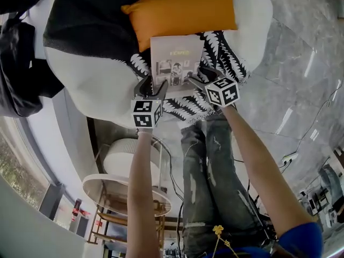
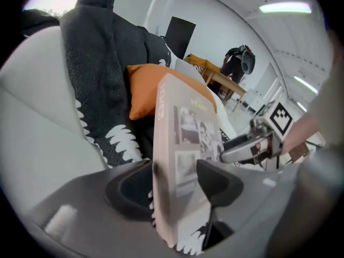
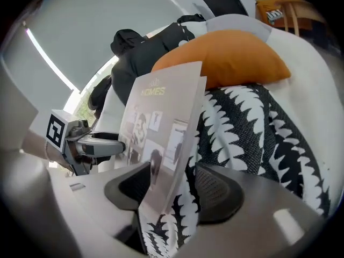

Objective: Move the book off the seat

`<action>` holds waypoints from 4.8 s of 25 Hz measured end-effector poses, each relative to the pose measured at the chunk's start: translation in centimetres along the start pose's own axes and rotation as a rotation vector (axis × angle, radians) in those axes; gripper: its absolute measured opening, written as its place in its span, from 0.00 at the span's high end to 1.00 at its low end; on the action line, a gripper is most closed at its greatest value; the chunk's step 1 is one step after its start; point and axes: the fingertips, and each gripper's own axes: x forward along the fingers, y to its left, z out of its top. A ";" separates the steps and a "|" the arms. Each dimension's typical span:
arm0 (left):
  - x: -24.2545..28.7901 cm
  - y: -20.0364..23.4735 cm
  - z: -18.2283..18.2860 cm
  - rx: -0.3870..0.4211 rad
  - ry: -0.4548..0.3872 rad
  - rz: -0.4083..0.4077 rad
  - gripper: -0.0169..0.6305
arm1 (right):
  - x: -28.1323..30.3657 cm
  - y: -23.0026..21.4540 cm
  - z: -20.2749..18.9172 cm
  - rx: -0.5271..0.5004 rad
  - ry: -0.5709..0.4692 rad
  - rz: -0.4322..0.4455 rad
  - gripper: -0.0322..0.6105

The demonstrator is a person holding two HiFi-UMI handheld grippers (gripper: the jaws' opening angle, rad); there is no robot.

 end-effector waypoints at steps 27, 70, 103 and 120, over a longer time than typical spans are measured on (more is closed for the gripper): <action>-30.5 -15.2 19.6 -0.204 -0.314 0.129 0.63 | -31.3 20.2 18.0 -0.285 -0.105 -0.003 0.71; -65.3 -35.4 22.6 -0.234 -0.527 0.171 0.64 | -63.7 44.9 15.5 -0.532 -0.279 -0.034 0.70; -64.9 -36.2 22.8 -0.258 -0.522 0.178 0.64 | -64.3 44.2 15.5 -0.521 -0.274 -0.027 0.70; -62.6 -39.5 22.7 -0.325 -0.550 0.257 0.64 | -65.7 40.9 15.3 -0.585 -0.232 0.049 0.70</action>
